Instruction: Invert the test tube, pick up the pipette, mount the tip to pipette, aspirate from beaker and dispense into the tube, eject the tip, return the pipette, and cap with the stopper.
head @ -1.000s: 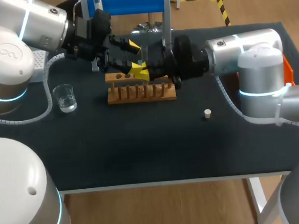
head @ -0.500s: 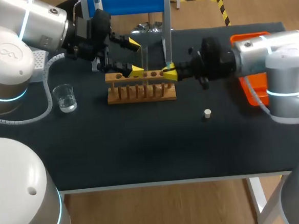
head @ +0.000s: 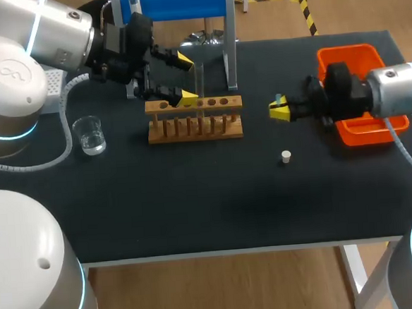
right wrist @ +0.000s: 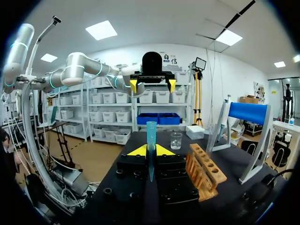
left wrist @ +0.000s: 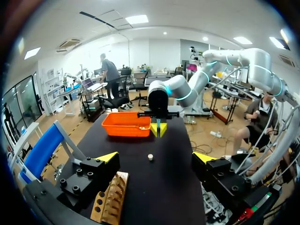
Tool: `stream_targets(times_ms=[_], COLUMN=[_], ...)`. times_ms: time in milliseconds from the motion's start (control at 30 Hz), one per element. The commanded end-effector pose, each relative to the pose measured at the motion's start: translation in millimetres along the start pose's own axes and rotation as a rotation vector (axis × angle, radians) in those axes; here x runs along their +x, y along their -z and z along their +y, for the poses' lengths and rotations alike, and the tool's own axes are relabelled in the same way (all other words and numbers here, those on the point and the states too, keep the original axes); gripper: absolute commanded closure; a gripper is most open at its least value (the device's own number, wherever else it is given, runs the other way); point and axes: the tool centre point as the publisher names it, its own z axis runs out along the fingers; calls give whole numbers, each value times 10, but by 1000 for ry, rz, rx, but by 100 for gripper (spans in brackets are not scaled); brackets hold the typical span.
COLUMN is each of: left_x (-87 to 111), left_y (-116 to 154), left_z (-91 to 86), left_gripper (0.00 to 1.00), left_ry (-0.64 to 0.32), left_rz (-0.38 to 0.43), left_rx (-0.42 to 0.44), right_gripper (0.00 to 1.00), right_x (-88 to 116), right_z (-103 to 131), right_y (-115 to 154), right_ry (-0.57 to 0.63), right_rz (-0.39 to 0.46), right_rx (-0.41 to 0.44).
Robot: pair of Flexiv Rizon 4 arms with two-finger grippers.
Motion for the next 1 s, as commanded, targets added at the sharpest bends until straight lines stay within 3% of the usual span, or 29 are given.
stream_targets(times_ms=[33, 500, 1000], left_x=[-7, -7, -7], left_y=[2, 2, 2], left_z=[-6, -6, -6], left_gripper=[0, 0, 0], left_ry=[1, 1, 1], left_rz=[2, 2, 2], left_rx=[-3, -3, -3], right_gripper=[100, 100, 100], right_x=[48, 86, 99], right_z=[-48, -152, -154], right_y=[220, 496, 543], right_ry=[-2, -15, -18], right_rz=[-8, -53, -69], right_rx=[-9, -31, -35])
